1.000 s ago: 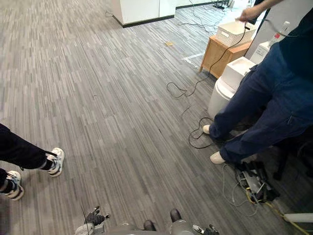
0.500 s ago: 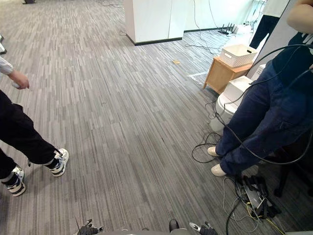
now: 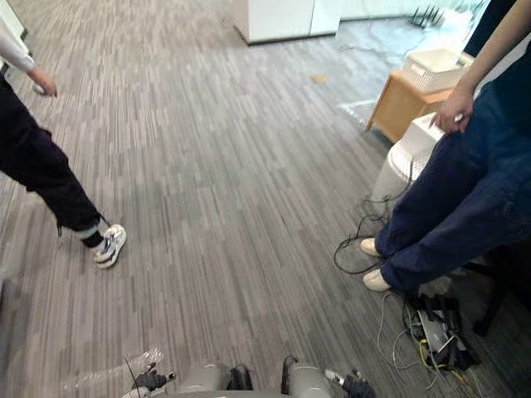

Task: Organize washtable

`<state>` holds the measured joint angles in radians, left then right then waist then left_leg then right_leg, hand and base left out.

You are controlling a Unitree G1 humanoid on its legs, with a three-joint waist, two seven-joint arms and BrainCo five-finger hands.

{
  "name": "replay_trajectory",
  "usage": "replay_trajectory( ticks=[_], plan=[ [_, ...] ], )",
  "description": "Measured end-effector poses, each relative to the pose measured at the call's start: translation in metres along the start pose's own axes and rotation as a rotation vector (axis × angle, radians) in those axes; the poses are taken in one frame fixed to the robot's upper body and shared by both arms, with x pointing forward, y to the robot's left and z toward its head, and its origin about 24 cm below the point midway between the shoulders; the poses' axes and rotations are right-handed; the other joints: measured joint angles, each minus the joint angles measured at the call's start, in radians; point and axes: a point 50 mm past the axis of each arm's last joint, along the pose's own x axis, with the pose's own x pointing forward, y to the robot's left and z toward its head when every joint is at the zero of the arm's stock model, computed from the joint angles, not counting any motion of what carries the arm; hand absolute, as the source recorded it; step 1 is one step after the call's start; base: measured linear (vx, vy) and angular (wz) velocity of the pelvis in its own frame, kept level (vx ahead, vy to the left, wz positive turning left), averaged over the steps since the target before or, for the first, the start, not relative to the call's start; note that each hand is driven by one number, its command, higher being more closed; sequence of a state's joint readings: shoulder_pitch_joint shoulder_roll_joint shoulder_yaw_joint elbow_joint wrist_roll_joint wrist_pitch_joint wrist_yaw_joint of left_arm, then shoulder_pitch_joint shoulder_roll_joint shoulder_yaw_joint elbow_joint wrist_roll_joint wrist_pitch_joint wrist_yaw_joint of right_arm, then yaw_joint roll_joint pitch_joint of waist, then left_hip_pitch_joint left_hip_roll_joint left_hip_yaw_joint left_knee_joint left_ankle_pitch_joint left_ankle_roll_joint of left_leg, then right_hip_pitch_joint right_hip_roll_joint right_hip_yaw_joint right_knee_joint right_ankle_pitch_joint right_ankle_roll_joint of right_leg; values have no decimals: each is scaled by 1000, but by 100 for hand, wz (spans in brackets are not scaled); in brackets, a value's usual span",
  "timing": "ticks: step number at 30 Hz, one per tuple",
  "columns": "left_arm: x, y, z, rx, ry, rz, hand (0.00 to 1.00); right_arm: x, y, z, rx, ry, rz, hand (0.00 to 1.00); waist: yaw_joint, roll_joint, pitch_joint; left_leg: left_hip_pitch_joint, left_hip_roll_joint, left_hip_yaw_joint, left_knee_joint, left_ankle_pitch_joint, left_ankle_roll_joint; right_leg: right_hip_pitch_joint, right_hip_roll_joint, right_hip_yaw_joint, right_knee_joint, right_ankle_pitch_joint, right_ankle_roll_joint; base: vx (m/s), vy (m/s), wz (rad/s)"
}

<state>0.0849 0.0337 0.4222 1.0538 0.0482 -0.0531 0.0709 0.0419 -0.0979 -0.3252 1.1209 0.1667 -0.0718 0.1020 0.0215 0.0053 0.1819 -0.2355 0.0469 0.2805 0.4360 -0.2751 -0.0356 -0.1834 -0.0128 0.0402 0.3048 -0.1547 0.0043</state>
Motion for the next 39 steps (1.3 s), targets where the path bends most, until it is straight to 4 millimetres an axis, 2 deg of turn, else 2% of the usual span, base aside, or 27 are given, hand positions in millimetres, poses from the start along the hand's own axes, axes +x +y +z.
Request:
replay_trajectory(
  ticks=[2, 3, 4, 5, 7, 8, 9, 10, 11, 14, 16, 17, 18, 20, 21, 22, 23, 24, 25, 27, 29, 30, 32, 35, 37, 38, 39],
  plan=[
    [-1, -2, -3, 6, 8, -5, 0, 2, 1, 10, -15, -28, 5, 0, 5, 11, -4, -12, -12, -23, -90, 59, -7, -19, -12, 21, -9, -3, 6, 14, 43, -21],
    [-3, -2, -13, 13, 39, -3, 0, 2, -3, 12, -26, -39, -4, 0, 17, 33, -16, -10, -19, -20, -112, 90, 24, -29, -13, 29, -11, -9, 15, 101, 122, -35],
    [-4, -3, -18, 10, 52, -3, 0, 2, 0, 10, -24, -39, 1, 0, 27, 40, -27, 0, -30, -5, -122, 90, 42, -34, -30, 29, 14, -24, 39, 149, 144, -24],
    [-4, -2, -18, 0, 53, 1, 0, 1, 2, 7, -19, -31, 4, 0, 26, 31, -27, 6, -39, 3, -123, 81, 56, -41, -44, 26, 41, -40, 58, 231, 179, -10],
    [-4, 7, -20, -9, 66, 31, 0, 0, 6, 1, 9, -18, 6, 0, 19, -9, -28, 64, -81, 33, -125, 46, 111, -94, -89, 27, 267, -111, 100, 313, 125, -4],
    [-4, 7, -22, -8, 74, 34, 0, 0, 7, 1, 10, -19, 8, 0, 20, -17, -28, 87, -83, 49, -126, 39, 121, -123, -97, 28, 369, -112, 99, 274, 58, -39],
    [-5, 11, -24, -2, 81, 43, 0, 0, 9, 0, 12, -18, 12, 0, 18, -27, -31, 142, -86, 70, -137, 26, 130, -163, -105, 11, 538, -91, 75, 422, 77, -50],
    [-6, 13, -28, 1, 93, 48, 0, 0, 11, -2, 17, -13, 15, 0, 8, -32, -44, 209, -86, 76, -176, 16, 127, -168, -128, -51, 624, -59, 34, 302, 50, -44],
    [-6, 13, -28, 1, 91, 48, 0, 0, 11, -2, 19, -13, 15, 0, 4, -32, -45, 225, -86, 77, -187, 16, 127, -168, -130, -63, 632, -63, 33, 515, 61, -33],
    [-2, 8, -15, -1, 58, 36, 0, 1, 13, -1, 34, -21, 17, 0, -16, -18, -41, 346, -63, 89, -290, 12, 116, -184, -100, -139, 594, -140, 15, 414, -18, -29],
    [3, -1, 5, -1, 3, 17, 0, 2, 16, 6, 44, -49, 39, 0, -32, -1, -39, 398, -6, 115, -335, -7, 84, -253, -7, -171, 412, -148, 22, 383, -59, -40],
    [4, -4, 10, 5, -10, 9, 0, 2, 18, 9, 37, -55, 46, 0, -38, 1, -38, 407, 7, 121, -345, -9, 80, -277, 17, -173, 346, -128, 17, 406, -52, -32],
    [6, -6, 20, 33, -37, -1, 0, 2, 19, 11, 26, -65, 51, 0, -52, 0, -36, 426, 19, 122, -369, -9, 77, -320, 47, -182, 179, -44, 20, 452, -50, -3],
    [8, -13, 33, 51, -70, -22, 0, 1, 17, 6, 28, -52, 37, 0, -78, -24, -34, 466, -1, 92, -384, -6, 61, -333, 40, -172, -48, 89, 24, 523, -81, 30],
    [7, -17, 32, 47, -68, -34, 0, -2, 10, -5, 32, -21, 12, 0, -84, -26, -37, 513, -8, 63, -387, -17, 20, -328, 33, -156, -76, 171, -5, 621, -138, 32],
    [6, -20, 30, 42, -63, -39, 0, -4, 6, -10, 40, -8, 1, 0, -87, -19, -41, 536, -1, 52, -384, -22, 9, -331, 37, -149, -35, 231, -39, 750, -186, 15],
    [6, -21, 26, 24, -52, -38, 0, -5, 1, -12, 56, 0, -17, 0, -90, -5, -47, 558, 16, 46, -359, -5, -23, -356, 45, -152, 80, 228, -74, 764, -212, -9],
    [5, -20, 24, 4, -45, -29, 0, -5, -2, -12, 67, -3, -26, 0, -90, 8, -51, 539, 46, 36, -261, 20, -64, -365, 55, -155, 162, 152, -90, 625, -193, -9],
    [5, -18, 23, -1, -43, -26, 0, -5, -3, -12, 72, -2, -29, 0, -91, 12, -52, 507, 66, 19, -171, 29, -70, -358, 57, -161, 188, 118, -99, 639, -203, -1],
    [6, -14, 22, -13, -39, -11, 0, -6, -3, -14, 65, 6, -32, 0, -86, 14, -50, 362, 166, -26, 233, 99, -29, -261, 68, -181, 200, 24, -133, 649, -180, 25],
    [5, -15, 19, -11, -31, -16, 0, -6, -4, -15, 45, 16, -32, 0, -73, 10, -49, 317, 226, 2, 340, 86, -29, -150, 75, -190, 148, 12, -140, 518, -134, 31],
    [3, -20, 13, 3, -19, -30, 0, -5, -5, -13, 34, 13, -31, 0, -56, 0, -53, 270, 230, 9, 349, 63, -20, -34, 69, -184, 62, 11, -140, 523, -120, 26],
    [2, -20, 7, 19, -7, -34, 0, -2, 0, -5, 12, -4, -15, 0, -44, -10, -64, 186, 206, 6, 328, 30, -24, 52, 56, -172, -35, 9, -138, 463, -55, 11],
    [2, -21, 15, 43, -42, -44, 0, 3, 5, 13, -11, -45, 2, 0, -22, -7, -62, 2, 114, -37, 124, 7, -19, 144, 28, -178, -139, -3, -120, 390, 80, 22],
    [1, -24, 16, 55, -60, -54, 0, 3, 1, 17, -21, -53, -7, 0, 9, 25, -66, -103, 52, -59, -126, 64, -71, 227, 21, -182, -207, -35, -82, 343, 150, 16],
    [1, -23, 14, 56, -57, -52, 0, 2, -3, 15, -24, -49, -15, 0, 21, 42, -72, -137, 56, -66, -153, 94, -68, 240, 29, -180, -215, -50, -58, 356, 214, -17],
    [0, -21, 7, 58, -37, -44, 0, 1, -7, 10, -27, -33, -25, 0, 39, 66, -83, -170, 59, -85, -153, 168, -39, 273, 32, -179, -221, -83, -7, 448, 290, -47]
  ],
)
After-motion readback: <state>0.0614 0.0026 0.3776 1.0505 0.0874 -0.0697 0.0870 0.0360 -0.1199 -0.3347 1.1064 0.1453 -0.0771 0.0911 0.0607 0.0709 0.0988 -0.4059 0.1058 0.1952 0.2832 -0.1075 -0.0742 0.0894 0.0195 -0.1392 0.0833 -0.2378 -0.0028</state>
